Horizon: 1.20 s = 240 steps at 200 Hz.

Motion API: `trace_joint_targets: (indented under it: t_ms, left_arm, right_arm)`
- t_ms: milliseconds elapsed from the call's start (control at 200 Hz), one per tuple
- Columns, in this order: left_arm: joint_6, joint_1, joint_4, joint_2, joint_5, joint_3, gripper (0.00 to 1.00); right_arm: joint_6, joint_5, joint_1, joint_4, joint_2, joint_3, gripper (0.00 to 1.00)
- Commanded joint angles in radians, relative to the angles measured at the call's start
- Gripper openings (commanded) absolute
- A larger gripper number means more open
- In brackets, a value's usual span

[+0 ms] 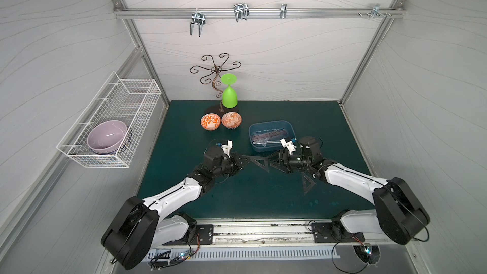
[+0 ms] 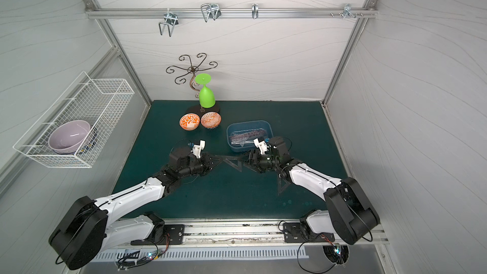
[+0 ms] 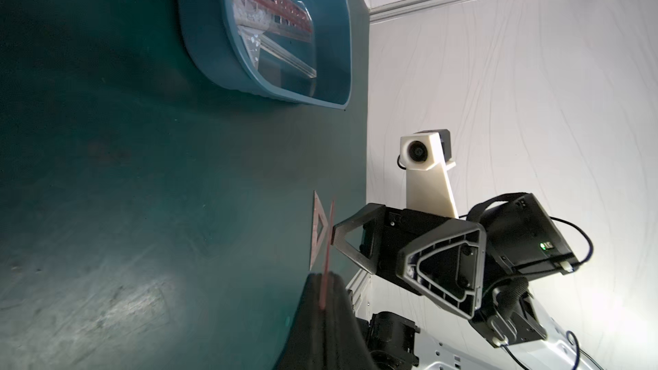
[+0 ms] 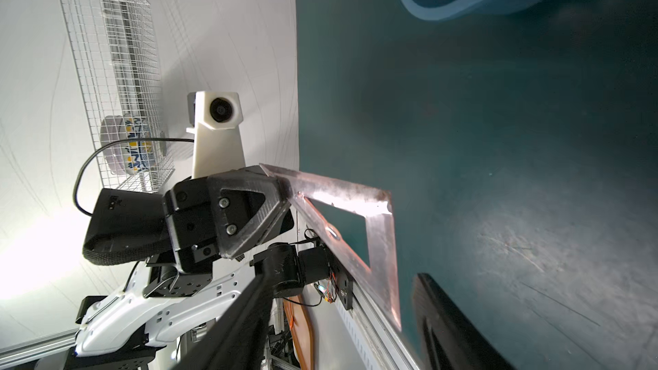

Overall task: Put the scattered rulers into the storage box
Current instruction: Pick up the ruler from the center of the board.

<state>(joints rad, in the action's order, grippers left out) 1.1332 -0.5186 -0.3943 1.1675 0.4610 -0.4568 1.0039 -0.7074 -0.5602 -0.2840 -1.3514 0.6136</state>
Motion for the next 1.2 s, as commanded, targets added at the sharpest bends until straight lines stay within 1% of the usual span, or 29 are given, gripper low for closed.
trace_joint_targets:
  t_ms: [0, 65, 135, 235, 445, 625, 800, 890, 935, 940, 1015, 1080, 1135, 1195]
  left_arm:
    - [0.02, 0.02, -0.092, -0.028, 0.024, 0.004, 0.0]
    - [0.023, 0.029, -0.095, -0.032, 0.028, 0.005, 0.0]
    - [0.024, 0.034, -0.099, -0.032, 0.038, 0.0, 0.0]
    - [0.025, 0.037, -0.103, -0.03, 0.042, -0.005, 0.0]
    - [0.024, 0.057, -0.124, -0.018, 0.057, 0.004, 0.0]
    - [0.021, 0.058, -0.137, 0.004, 0.078, -0.008, 0.0]
    - [-0.005, 0.06, -0.113, 0.023, 0.094, -0.028, 0.0]
    - [-0.033, 0.065, -0.078, 0.026, 0.101, -0.041, 0.0]
    - [-0.059, 0.074, -0.042, 0.026, 0.11, -0.058, 0.0]
    - [-0.062, 0.075, -0.04, 0.027, 0.111, -0.06, 0.01]
    - [-0.128, 0.106, 0.094, 0.021, 0.142, -0.109, 0.33]
    - [-0.211, 0.14, 0.243, 0.016, 0.15, -0.171, 0.52]
    - [-0.295, 0.162, 0.374, 0.016, 0.147, -0.227, 0.62]
    - [-0.383, 0.175, 0.503, 0.027, 0.122, -0.296, 0.66]
  right_arm:
    - [0.03, -0.044, 0.003, -0.053, -0.048, 0.03, 0.65]
    - [0.028, -0.047, 0.002, -0.056, -0.067, 0.044, 0.64]
    - [0.028, -0.052, 0.002, -0.061, -0.085, 0.06, 0.6]
    - [0.038, -0.071, 0.001, -0.082, -0.108, 0.081, 0.52]
    - [0.013, -0.065, -0.001, -0.074, -0.133, 0.111, 0.36]
    - [0.006, -0.057, 0.002, -0.078, -0.144, 0.129, 0.2]
    - [-0.018, -0.082, 0.017, -0.076, -0.165, 0.15, 0.0]
    - [-0.034, -0.096, 0.032, -0.07, -0.172, 0.167, 0.0]
    - [-0.07, -0.103, 0.046, -0.034, -0.172, 0.186, 0.0]
    - [-0.077, -0.105, 0.049, -0.031, -0.171, 0.188, 0.0]
    - [-0.199, -0.106, 0.1, 0.111, -0.181, 0.25, 0.0]
    - [-0.343, -0.113, 0.15, 0.256, -0.224, 0.341, 0.0]
    - [-0.43, -0.113, 0.194, 0.334, -0.276, 0.418, 0.0]
    - [-0.506, -0.109, 0.231, 0.405, -0.334, 0.501, 0.0]
